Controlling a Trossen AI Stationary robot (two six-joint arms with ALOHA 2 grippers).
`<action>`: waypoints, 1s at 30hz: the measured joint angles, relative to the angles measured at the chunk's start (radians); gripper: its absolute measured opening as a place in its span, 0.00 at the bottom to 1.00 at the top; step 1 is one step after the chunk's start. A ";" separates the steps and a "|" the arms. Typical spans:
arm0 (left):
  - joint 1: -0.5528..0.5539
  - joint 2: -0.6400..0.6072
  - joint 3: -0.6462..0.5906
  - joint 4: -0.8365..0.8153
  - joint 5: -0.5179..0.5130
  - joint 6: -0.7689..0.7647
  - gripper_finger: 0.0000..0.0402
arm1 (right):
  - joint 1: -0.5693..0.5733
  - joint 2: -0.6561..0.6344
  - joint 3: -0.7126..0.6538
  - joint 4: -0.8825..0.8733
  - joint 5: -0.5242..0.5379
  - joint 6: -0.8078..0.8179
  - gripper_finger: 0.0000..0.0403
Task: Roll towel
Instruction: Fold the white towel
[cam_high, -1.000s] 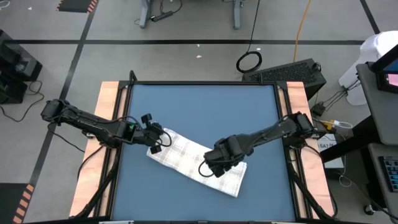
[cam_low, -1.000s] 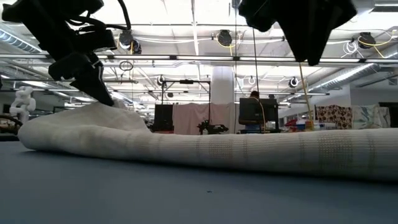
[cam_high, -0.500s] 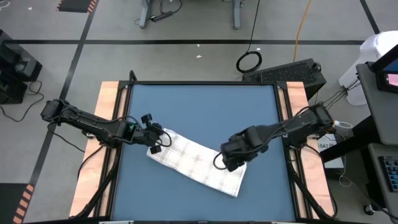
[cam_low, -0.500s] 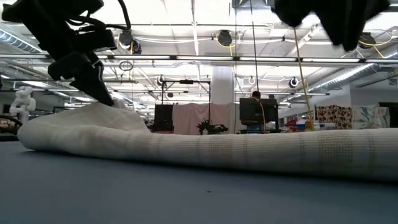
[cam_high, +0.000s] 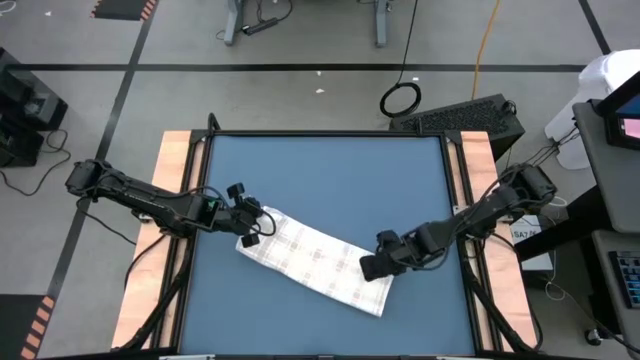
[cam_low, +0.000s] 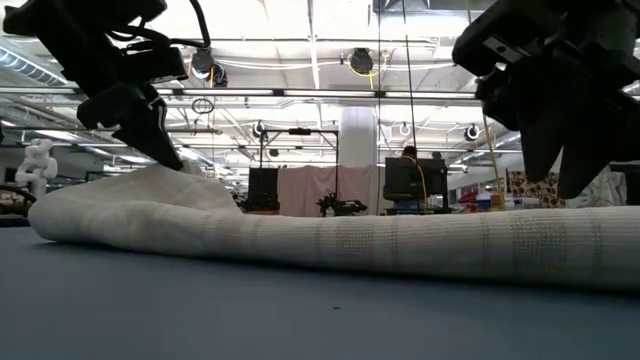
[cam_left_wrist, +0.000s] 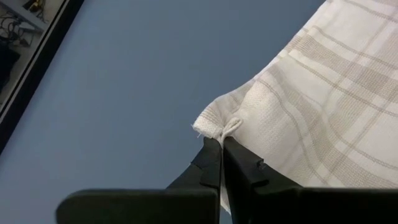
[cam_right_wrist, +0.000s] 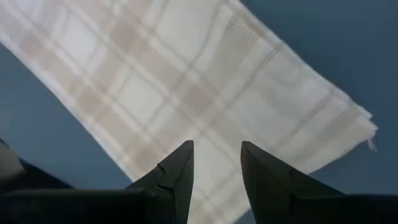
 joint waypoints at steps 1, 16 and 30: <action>0.000 0.000 0.000 0.000 0.000 0.000 0.02 | 0.013 0.000 0.000 -0.001 0.028 0.022 0.31; 0.014 0.000 0.000 -0.004 -0.057 -0.006 0.13 | 0.174 0.000 0.000 0.032 0.115 0.244 0.31; 0.118 -0.046 0.168 -0.074 0.211 0.112 0.26 | 0.240 0.000 0.000 0.225 0.405 0.178 0.31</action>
